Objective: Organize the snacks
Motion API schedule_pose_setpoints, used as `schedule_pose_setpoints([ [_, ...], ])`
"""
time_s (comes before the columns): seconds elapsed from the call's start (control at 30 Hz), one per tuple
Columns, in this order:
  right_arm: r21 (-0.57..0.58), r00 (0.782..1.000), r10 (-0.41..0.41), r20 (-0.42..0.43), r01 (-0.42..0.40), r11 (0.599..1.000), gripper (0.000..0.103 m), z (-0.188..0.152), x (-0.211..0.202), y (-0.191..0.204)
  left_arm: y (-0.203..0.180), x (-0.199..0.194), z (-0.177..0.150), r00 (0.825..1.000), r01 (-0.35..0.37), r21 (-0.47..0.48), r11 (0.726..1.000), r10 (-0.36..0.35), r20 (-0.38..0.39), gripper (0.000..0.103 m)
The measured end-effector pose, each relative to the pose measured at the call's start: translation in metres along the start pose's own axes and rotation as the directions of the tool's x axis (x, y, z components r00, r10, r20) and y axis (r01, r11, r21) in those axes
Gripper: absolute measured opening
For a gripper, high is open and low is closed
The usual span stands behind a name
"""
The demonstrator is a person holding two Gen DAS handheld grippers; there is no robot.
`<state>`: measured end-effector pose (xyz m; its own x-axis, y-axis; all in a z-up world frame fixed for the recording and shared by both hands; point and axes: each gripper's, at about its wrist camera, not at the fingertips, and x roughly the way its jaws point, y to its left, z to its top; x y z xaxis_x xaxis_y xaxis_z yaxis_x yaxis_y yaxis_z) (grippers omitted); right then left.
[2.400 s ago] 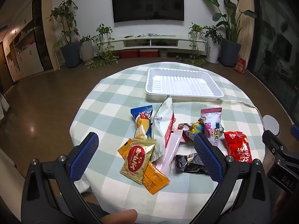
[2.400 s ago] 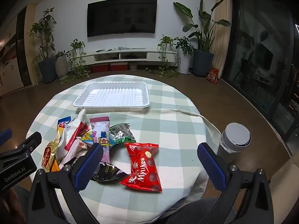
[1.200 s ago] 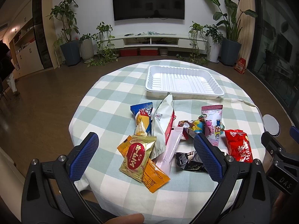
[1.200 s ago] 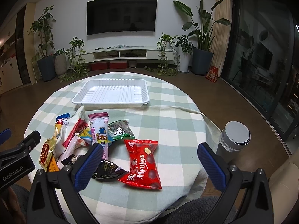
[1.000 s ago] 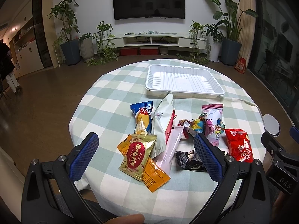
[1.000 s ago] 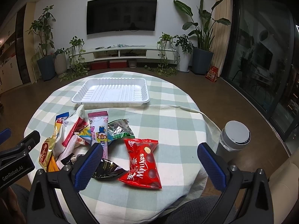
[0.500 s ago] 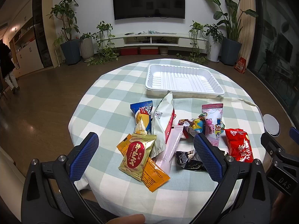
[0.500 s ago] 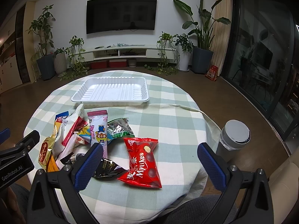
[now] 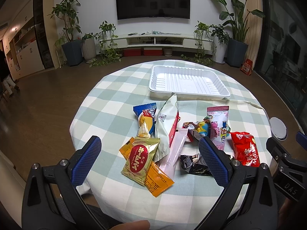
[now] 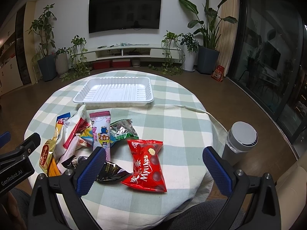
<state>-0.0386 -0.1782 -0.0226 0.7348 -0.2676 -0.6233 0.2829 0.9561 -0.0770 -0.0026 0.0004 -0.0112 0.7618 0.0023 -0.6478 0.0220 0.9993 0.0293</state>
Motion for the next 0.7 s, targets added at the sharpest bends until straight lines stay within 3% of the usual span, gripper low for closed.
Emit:
schedule_pose_setpoints([
  [0.7,-0.004,1.0,-0.002,-0.006,0.002,1.0,0.103,-0.0028,0.0013,0.0001,0.0003,0.0001,0.0002,1.0,0.001,0.0,1.0,-0.001,-0.002,0.103],
])
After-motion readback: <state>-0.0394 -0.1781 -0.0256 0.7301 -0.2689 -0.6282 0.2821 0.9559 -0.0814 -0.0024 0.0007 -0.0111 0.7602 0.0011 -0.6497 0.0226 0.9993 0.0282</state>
